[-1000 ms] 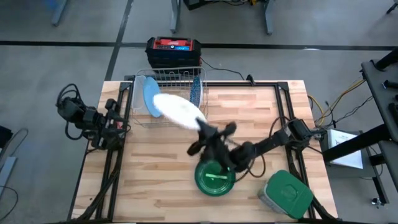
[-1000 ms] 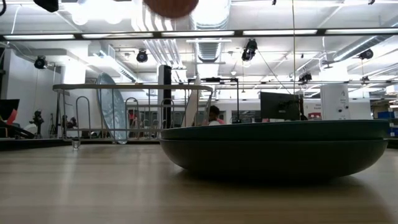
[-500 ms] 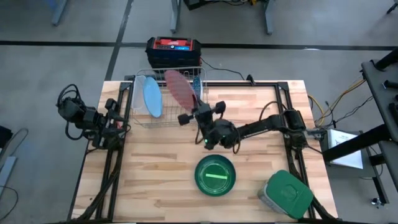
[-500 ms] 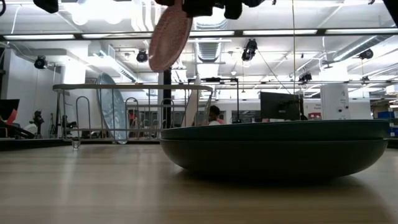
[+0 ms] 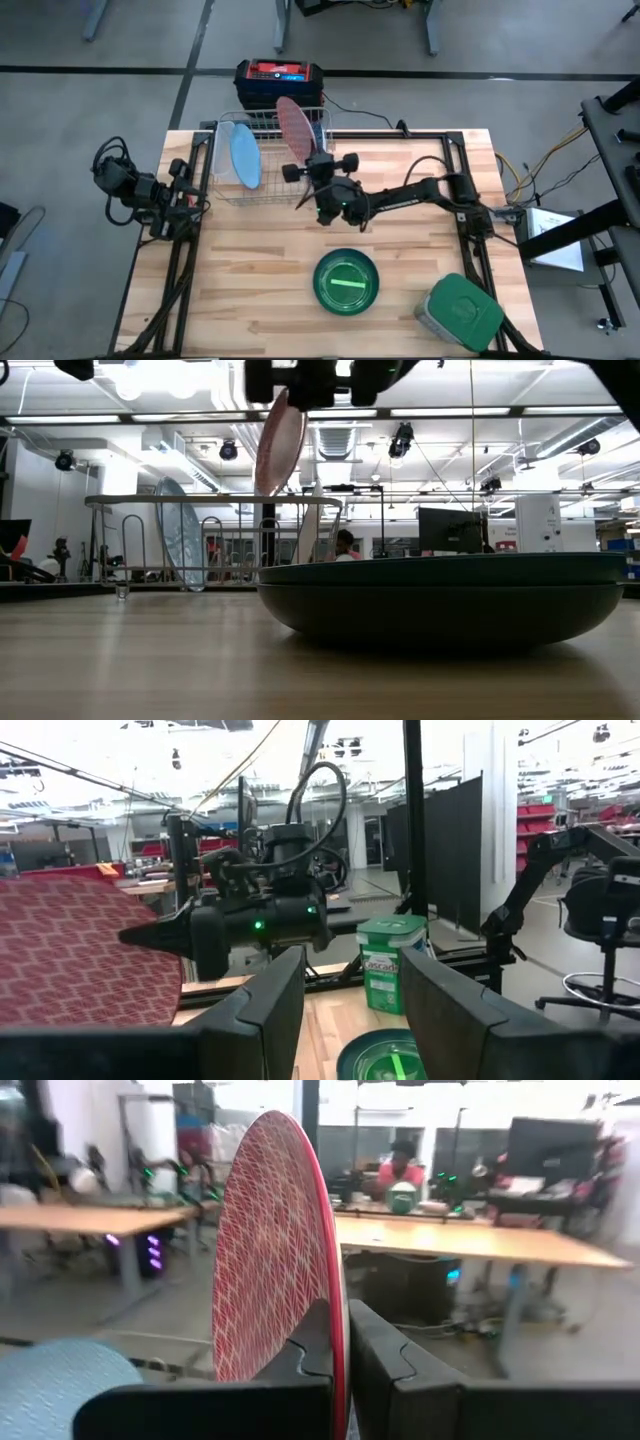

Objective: Sort dishes
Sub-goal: Put the red patterned plate into the dish rack

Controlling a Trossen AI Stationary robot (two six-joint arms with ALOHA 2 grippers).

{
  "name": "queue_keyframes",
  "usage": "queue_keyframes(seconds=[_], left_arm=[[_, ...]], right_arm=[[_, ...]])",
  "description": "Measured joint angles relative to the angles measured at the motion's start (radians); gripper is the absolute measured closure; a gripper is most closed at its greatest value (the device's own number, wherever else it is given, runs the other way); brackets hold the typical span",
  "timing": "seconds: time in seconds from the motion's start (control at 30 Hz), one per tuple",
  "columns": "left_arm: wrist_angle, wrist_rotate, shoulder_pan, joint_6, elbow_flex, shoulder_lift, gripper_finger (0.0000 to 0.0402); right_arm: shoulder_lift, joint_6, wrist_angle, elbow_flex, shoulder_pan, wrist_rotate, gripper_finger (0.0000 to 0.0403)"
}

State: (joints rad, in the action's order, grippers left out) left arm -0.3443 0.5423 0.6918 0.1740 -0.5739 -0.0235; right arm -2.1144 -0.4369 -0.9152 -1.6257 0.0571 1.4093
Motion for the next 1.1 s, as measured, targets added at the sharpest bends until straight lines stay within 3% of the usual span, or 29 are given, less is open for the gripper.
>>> queue_keyframes(seconds=[0.33,0.6,1.1], left_arm=[[-0.005,0.001,0.0,0.0,0.0,0.0,0.0249],[-0.011,0.001,0.0,0.0,0.0,0.0,0.0249],[-0.016,0.001,0.0,0.0,0.0,0.0,0.0249]], right_arm=[[-0.222,-0.457,0.0,-0.395,-0.022,0.161,0.0403],[-0.336,-0.478,0.025,-0.545,-0.046,0.143,0.0403],[-0.352,-0.423,0.024,-0.534,-0.064,0.161,0.0403]])
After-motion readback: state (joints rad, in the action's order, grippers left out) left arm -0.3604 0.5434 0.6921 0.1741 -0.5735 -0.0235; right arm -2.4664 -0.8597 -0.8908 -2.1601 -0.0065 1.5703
